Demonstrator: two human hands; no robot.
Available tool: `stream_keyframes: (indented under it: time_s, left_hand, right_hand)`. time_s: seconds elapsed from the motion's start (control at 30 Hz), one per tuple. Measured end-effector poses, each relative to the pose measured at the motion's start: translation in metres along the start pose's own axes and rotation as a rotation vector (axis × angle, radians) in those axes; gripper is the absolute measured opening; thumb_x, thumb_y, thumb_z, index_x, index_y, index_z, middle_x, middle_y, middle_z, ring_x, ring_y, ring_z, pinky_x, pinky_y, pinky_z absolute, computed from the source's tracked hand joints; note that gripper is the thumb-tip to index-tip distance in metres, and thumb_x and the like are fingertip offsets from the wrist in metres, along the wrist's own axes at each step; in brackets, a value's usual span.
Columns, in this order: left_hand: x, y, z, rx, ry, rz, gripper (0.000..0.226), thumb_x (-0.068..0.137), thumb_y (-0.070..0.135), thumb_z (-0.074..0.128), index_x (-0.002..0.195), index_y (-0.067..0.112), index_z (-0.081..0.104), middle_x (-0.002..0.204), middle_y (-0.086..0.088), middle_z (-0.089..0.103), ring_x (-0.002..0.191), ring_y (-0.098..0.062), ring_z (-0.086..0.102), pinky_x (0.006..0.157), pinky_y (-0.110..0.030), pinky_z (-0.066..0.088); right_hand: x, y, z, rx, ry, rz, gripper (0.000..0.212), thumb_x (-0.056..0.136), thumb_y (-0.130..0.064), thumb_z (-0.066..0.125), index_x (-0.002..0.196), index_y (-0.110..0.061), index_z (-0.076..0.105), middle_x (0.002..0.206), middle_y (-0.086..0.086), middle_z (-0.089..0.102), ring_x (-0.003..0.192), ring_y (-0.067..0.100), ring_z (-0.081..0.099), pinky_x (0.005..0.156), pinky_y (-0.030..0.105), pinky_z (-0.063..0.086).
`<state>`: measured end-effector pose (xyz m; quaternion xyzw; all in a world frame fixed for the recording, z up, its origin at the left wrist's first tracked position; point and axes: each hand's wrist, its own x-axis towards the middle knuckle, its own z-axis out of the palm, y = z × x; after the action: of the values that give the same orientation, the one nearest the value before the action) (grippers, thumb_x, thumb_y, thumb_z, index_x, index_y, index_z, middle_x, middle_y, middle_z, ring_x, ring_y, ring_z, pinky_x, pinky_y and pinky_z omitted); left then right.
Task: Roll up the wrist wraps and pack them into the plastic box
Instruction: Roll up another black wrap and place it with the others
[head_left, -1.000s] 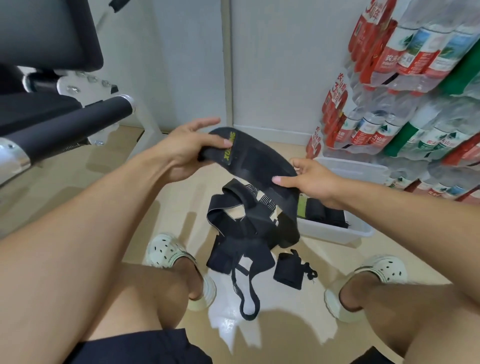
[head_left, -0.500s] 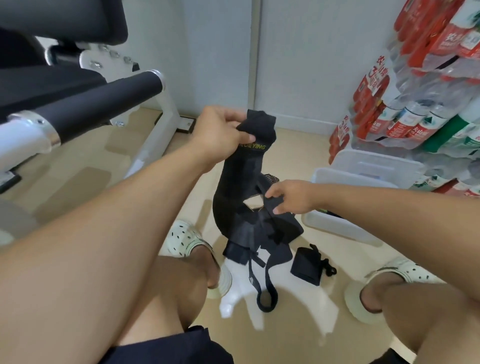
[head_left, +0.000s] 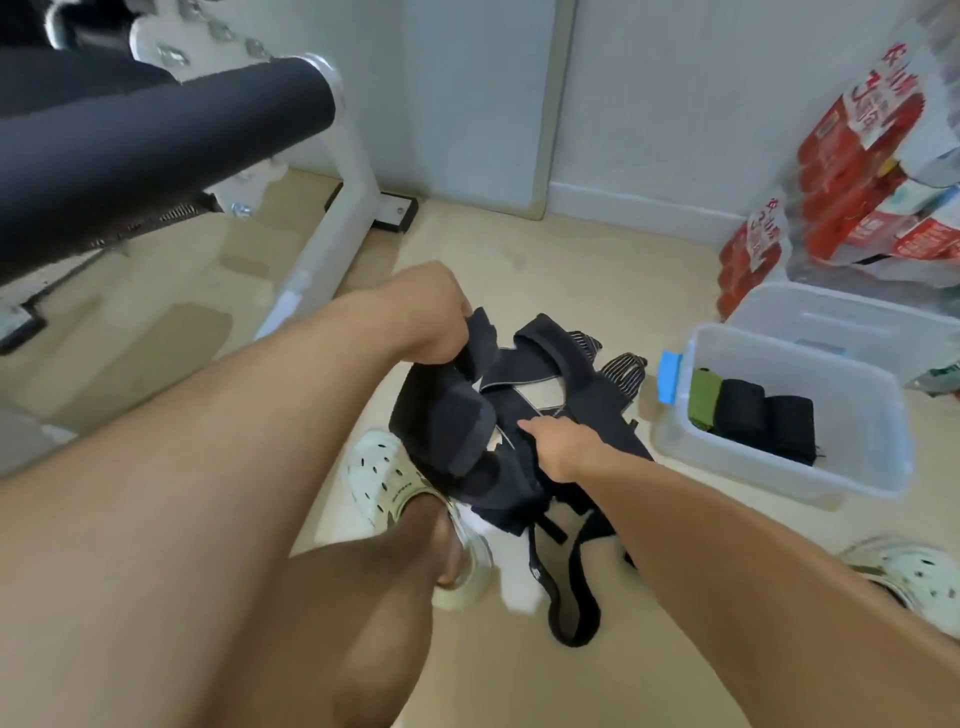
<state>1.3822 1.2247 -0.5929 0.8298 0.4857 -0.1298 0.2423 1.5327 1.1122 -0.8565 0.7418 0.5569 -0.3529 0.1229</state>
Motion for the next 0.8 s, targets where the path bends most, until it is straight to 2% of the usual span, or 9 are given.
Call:
stream_keyframes:
  time_s: [0.1, 0.17, 0.27, 0.37, 0.43, 0.53, 0.67, 0.73, 0.8]
  left_hand:
    - [0.001, 0.003, -0.001, 0.102, 0.039, -0.021, 0.036, 0.092, -0.001, 0.048, 0.121, 0.007, 0.068, 0.118, -0.013, 0.068, 0.106, -0.031, 0.064, 0.088, -0.036, 0.055]
    - [0.004, 0.005, 0.001, 0.1, 0.06, -0.018, 0.037, 0.091, -0.003, 0.046, 0.118, 0.007, 0.068, 0.112, -0.013, 0.068, 0.101, -0.031, 0.065, 0.083, -0.036, 0.056]
    - [0.009, 0.003, 0.006, -0.005, 0.11, 0.002, 0.029, 0.087, -0.004, 0.05, 0.102, 0.005, 0.073, 0.089, -0.011, 0.066, 0.08, -0.03, 0.06, 0.063, -0.034, 0.049]
    - [0.012, 0.005, 0.011, -0.141, 0.15, 0.009, 0.011, 0.088, 0.0, 0.061, 0.092, 0.004, 0.071, 0.086, -0.013, 0.066, 0.075, -0.027, 0.055, 0.06, -0.03, 0.048]
    - [0.011, 0.01, 0.013, -0.239, 0.14, -0.011, 0.007, 0.09, 0.01, 0.072, 0.097, 0.011, 0.07, 0.101, -0.011, 0.069, 0.089, -0.027, 0.06, 0.077, -0.032, 0.053]
    - [0.011, 0.017, 0.015, -0.33, 0.137, -0.019, 0.029, 0.091, 0.024, 0.075, 0.116, 0.009, 0.071, 0.113, -0.009, 0.069, 0.106, -0.029, 0.065, 0.089, -0.032, 0.052]
    - [0.014, 0.022, 0.02, -0.317, 0.101, 0.022, 0.02, 0.092, 0.026, 0.073, 0.106, 0.012, 0.072, 0.103, -0.009, 0.072, 0.1, -0.03, 0.067, 0.091, -0.039, 0.056]
    - [0.016, 0.021, 0.022, -0.297, 0.095, 0.034, 0.018, 0.092, 0.027, 0.073, 0.104, 0.014, 0.071, 0.1, -0.008, 0.072, 0.097, -0.029, 0.067, 0.091, -0.041, 0.056]
    - [0.017, 0.02, 0.023, -0.283, 0.103, 0.039, 0.016, 0.092, 0.027, 0.073, 0.102, 0.015, 0.071, 0.098, -0.008, 0.072, 0.095, -0.029, 0.067, 0.089, -0.04, 0.056]
  right_hand:
    - [0.002, 0.01, 0.017, -0.053, -0.067, 0.099, 0.079, 0.098, -0.022, 0.057, 0.162, -0.028, 0.012, 0.158, 0.008, 0.036, 0.143, 0.035, 0.036, 0.113, 0.048, 0.037]
    - [-0.003, 0.015, 0.032, -0.107, -0.057, 0.109, 0.07, 0.099, -0.035, 0.057, 0.158, -0.026, 0.022, 0.145, 0.009, 0.053, 0.133, 0.033, 0.049, 0.109, 0.045, 0.037]
    - [-0.013, 0.019, 0.039, -0.074, 0.063, 0.116, 0.04, 0.102, -0.05, 0.048, 0.131, -0.023, 0.053, 0.123, 0.007, 0.066, 0.114, 0.031, 0.062, 0.085, 0.039, 0.042]
    - [-0.018, 0.027, 0.028, 0.075, 0.262, 0.189, 0.03, 0.102, -0.041, 0.05, 0.122, -0.02, 0.057, 0.122, 0.007, 0.062, 0.11, 0.032, 0.062, 0.08, 0.039, 0.045]
    - [-0.019, 0.037, 0.024, 0.153, 0.29, 0.294, 0.046, 0.098, -0.032, 0.058, 0.14, -0.019, 0.045, 0.139, 0.009, 0.048, 0.126, 0.033, 0.051, 0.091, 0.042, 0.047]
    - [-0.02, 0.055, 0.035, 0.338, 0.208, 0.447, 0.081, 0.093, -0.031, 0.064, 0.16, -0.019, 0.018, 0.161, 0.013, 0.024, 0.146, 0.034, 0.031, 0.112, 0.047, 0.038]
    - [-0.017, 0.072, 0.052, 0.581, 0.222, 0.564, 0.097, 0.093, -0.033, 0.068, 0.161, -0.01, 0.003, 0.156, 0.018, 0.033, 0.143, 0.037, 0.035, 0.112, 0.047, 0.037]
    - [-0.013, 0.076, 0.056, 0.63, 0.211, 0.636, 0.103, 0.09, -0.039, 0.074, 0.161, -0.008, 0.005, 0.153, 0.019, 0.035, 0.142, 0.037, 0.037, 0.111, 0.047, 0.039]
    - [-0.009, 0.08, 0.059, 0.633, 0.177, 0.709, 0.099, 0.083, -0.044, 0.081, 0.154, -0.008, 0.023, 0.147, 0.017, 0.041, 0.137, 0.034, 0.042, 0.109, 0.046, 0.042]
